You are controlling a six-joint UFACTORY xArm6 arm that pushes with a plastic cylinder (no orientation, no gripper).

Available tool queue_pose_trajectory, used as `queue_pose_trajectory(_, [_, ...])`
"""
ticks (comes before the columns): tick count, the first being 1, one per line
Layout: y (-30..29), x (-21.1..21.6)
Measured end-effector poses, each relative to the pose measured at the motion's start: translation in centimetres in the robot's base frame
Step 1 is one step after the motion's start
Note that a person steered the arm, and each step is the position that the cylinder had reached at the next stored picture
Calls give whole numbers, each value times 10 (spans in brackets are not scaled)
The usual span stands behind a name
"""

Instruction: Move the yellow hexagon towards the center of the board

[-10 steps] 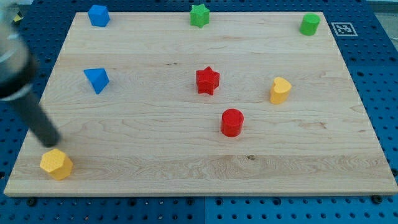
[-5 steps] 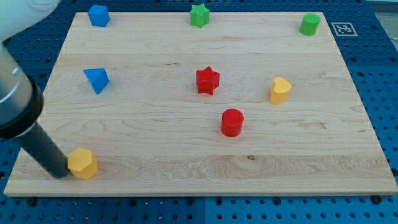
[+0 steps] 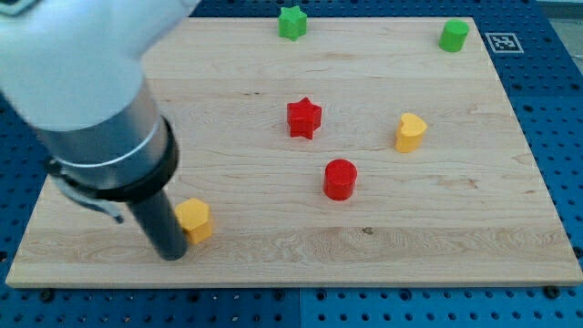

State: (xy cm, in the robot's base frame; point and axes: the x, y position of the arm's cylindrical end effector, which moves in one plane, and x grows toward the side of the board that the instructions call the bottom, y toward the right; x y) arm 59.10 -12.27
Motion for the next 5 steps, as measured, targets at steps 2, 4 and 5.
queue_pose_trajectory(2, [15,-18])
queue_pose_trajectory(4, [23,-41])
queue_pose_trajectory(5, [49,-58])
